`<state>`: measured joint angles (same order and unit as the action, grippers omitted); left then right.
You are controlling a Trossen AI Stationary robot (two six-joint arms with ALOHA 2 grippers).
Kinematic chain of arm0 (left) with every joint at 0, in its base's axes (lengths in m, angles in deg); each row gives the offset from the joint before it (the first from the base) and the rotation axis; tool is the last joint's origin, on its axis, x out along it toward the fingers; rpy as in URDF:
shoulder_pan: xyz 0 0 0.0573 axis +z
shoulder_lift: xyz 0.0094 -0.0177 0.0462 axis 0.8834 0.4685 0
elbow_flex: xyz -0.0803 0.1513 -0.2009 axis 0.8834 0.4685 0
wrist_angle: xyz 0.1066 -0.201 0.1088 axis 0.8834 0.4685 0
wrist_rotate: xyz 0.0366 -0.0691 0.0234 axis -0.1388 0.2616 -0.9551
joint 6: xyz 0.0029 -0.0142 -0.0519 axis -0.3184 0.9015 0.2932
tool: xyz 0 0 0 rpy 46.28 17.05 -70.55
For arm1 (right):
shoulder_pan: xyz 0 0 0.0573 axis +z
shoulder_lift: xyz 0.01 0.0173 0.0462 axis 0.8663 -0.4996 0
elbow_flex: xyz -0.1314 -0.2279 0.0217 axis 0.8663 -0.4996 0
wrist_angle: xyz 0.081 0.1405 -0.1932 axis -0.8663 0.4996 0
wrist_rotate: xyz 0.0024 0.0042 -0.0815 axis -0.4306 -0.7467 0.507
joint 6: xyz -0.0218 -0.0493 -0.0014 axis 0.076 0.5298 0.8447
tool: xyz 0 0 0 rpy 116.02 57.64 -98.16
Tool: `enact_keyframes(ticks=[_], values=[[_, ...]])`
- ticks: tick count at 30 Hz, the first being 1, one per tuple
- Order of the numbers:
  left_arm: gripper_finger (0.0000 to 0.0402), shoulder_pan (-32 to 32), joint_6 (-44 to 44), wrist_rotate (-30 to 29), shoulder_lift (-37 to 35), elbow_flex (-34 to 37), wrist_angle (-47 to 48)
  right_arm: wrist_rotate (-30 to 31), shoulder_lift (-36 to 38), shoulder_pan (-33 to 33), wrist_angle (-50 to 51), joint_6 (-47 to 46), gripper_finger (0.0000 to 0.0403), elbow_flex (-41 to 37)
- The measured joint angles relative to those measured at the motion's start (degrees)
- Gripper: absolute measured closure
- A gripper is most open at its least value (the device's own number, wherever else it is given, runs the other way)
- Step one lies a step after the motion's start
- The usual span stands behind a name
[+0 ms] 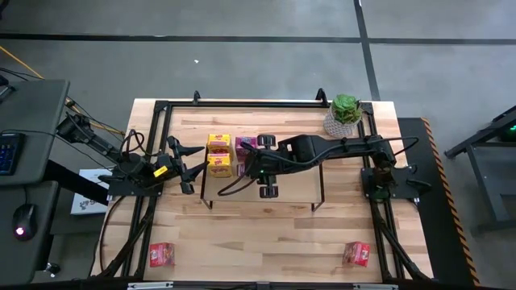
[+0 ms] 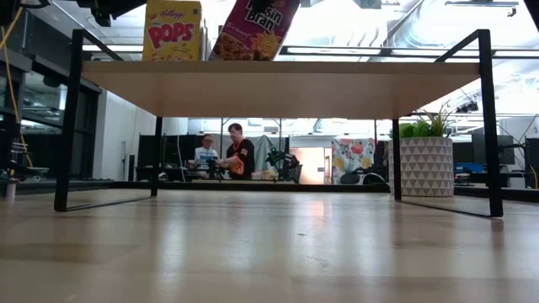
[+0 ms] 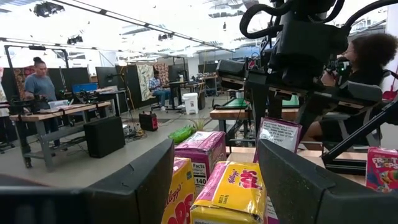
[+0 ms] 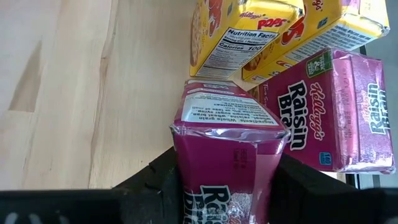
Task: Stack cereal on shelf
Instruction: Put the purple cereal box on the shelf
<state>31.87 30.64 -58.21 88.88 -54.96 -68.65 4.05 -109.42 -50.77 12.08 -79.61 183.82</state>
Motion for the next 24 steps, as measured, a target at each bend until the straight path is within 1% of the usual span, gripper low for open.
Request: enact_keyframes(ticks=[12, 20, 24], values=[[0.0181, 0.0, 0.0, 0.0, 0.0, 0.0, 0.0, -0.1, 0.0, 0.0, 0.0, 0.0, 0.024, 0.0], [0.0181, 0.0, 0.0, 0.0, 0.0, 0.0, 0.8, 0.0, 0.0, 0.0, 0.0, 0.0, 0.0181, 0.0], [0.0181, 0.0, 0.0, 0.0, 0.0, 0.0, 0.8, 0.5, 0.0, 0.0, 0.0, 0.0, 0.0161, 0.0]])
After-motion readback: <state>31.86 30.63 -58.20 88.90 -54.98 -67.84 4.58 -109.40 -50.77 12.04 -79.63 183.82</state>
